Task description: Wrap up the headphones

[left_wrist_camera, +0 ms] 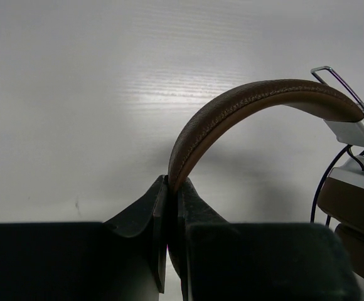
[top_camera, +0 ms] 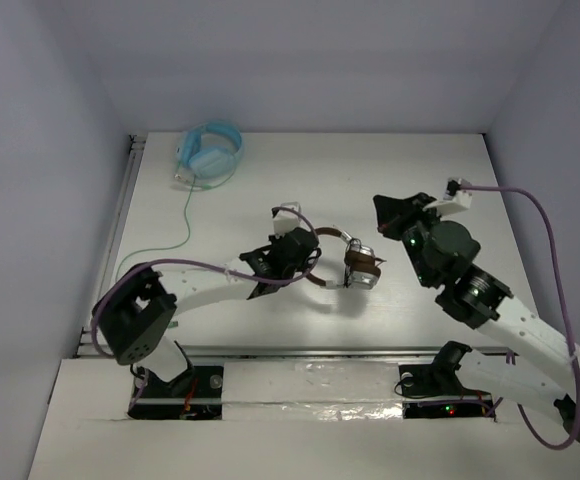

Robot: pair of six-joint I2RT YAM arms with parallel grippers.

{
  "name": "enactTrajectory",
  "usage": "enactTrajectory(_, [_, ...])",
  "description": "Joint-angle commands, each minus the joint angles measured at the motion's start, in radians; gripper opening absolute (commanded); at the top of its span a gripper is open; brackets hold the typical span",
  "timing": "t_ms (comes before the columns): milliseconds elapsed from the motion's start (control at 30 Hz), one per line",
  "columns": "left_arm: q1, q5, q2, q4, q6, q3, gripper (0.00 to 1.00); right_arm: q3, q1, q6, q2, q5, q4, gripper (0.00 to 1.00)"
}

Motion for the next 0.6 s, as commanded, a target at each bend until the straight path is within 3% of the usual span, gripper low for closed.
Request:
enactTrajectory(0, [0.039,0.032,0.085,0.165,0.082,0.146,0.0,-0.074,-0.005,0.053,-0.115,0.028,-0.167,0.0])
enactTrajectory(267, [0.104,0.061,0.445,0.162,0.191,0.445,0.0,-0.109,-0.005,0.059,-0.211,0.07,-0.262,0.02])
enactTrajectory(433, [0.104,0.106,0.57,0.159,0.2,0.592,0.0,-0.134,-0.005,0.071,-0.244,0.074,-0.269,0.05])
enactTrajectory(533, [0.104,0.142,0.631,0.125,0.191,0.663,0.0,-0.134,-0.005,0.073,-0.246,0.061,-0.267,0.1])
enactTrajectory(567, [0.104,0.147,0.634,0.114,0.189,0.668,0.0,-0.134,-0.005,0.07,-0.245,0.058,-0.267,0.17])
